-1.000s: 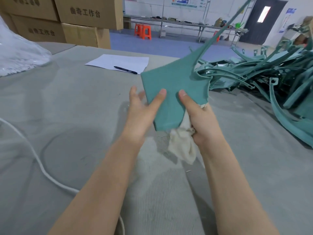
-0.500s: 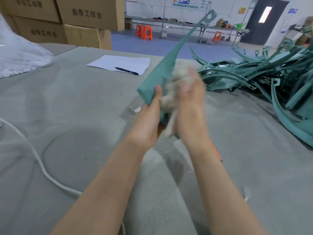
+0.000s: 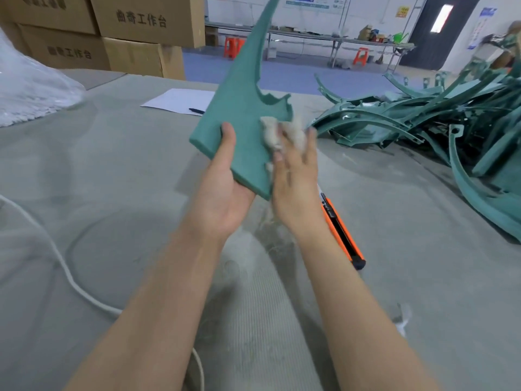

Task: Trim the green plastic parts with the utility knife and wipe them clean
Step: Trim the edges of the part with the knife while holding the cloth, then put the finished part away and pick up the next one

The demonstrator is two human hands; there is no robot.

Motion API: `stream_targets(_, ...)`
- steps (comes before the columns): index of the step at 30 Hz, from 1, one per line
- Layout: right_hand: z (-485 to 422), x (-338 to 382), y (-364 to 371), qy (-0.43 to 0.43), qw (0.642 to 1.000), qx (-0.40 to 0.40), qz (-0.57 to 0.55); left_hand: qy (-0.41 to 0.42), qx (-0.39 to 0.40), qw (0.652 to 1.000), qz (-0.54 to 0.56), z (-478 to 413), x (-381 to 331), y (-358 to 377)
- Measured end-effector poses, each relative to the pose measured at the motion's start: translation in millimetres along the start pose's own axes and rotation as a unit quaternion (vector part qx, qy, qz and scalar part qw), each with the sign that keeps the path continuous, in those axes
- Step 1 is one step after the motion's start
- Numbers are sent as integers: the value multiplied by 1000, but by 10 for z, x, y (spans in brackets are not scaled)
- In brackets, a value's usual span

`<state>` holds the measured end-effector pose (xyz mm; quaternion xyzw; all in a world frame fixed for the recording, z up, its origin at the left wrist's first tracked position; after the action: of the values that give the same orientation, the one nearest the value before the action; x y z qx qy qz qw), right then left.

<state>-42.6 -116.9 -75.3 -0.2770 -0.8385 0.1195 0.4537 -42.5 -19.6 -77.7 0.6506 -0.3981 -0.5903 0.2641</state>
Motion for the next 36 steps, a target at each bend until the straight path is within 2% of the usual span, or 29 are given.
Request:
stream_targets(2, -26, -205, -139, 40, 999, -14, -11, 12, -16, 999, -41, 23, 25, 48)
stream_targets(4, -19, -315, -176, 43, 998, -41, 4, 32, -36, 997, -60, 39, -3, 89)
stream_targets(7, -32, -420, -230, 86, 990, -111, 29, 97, -77, 992, -11, 75, -212, 64)
stream_targets(8, -47, -469, -230, 100, 989, -100, 48, 119, -90, 989, 11, 106, -316, 48)
stream_targets(9, -62, -524, -193, 118, 987, -55, 91, 141, -104, 984, 32, 148, -433, 29)
stream_targets(11, -31, -552, -94, 147, 955, 62, 249, 189, -132, 971, 66, 273, -681, -20)
stream_targets(12, -10, -471, -61, 147, 942, 79, 290, 215, -143, 963, 75, 360, -812, -44)
stream_targets(14, 16, -36, 13, 97, 967, 24, 233, 266, -164, 946, 82, 573, -1085, -94)
stream_targets(15, 52, 263, 90, 60, 987, 3, 149, 293, -179, 936, 79, 705, -1229, -135)
stream_targets(16, 99, 572, 221, 38, 998, 21, 38, 320, -198, 923, 75, 861, -1370, -175)
stream_targets(17, 169, 899, 401, 36, 992, 81, -85, 349, -222, 908, 67, 1040, -1507, -222)
stream_targets(18, 271, 1223, 631, 45, 964, 169, -202, 381, -251, 888, 60, 1246, -1639, -282)
stream_targets(20, 578, 1827, 1101, 51, 882, 335, -329, 446, -319, 835, 43, 1728, -1852, -432)
stream_targets(21, 773, 2108, 1309, 30, 858, 387, -336, 476, -360, 801, 33, 2016, -1942, -536)
stream_targets(23, 1172, 2561, 1652, -7, 835, 438, -332, 533, -428, 729, 14, 2588, -2098, -710)
stream_targets(25, 1626, 2898, 1980, -24, 798, 497, -339, 598, -458, 658, 0, 3144, -2277, -851)
stream_targets(27, 2070, 3144, 2261, -32, 764, 560, -319, 632, -484, 605, 1, 3621, -2393, -1013)
stream_targets(29, 2474, 3277, 2551, -34, 739, 612, -280, 612, -532, 584, 33, 3994, -2404, -1269)
stream_targets(31, 2829, 3324, 2811, -48, 727, 653, -206, 557, -575, 593, 89, 4267, -2330, -1619)
stream_targets(34, 3216, 3163, 3154, -93, 718, 686, -68, 425, -606, 645, 191, 4445, -2108, -2125)
stream_targets(36, 3419, 3018, 3300, -176, 706, 685, 40, 338, -612, 672, 245, 4457, -1889, -2398)
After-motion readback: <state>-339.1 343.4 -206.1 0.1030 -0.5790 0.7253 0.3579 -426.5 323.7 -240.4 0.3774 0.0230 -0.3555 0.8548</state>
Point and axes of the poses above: each hand's wrist, its own z-axis away from the middle knuckle, its own y-axis out of the palm, x = y × z, the point moved 5 cm from there along -z, towards the middle knuckle, and after that the axes turned 8 degrees about z, right-handed, at the moved point
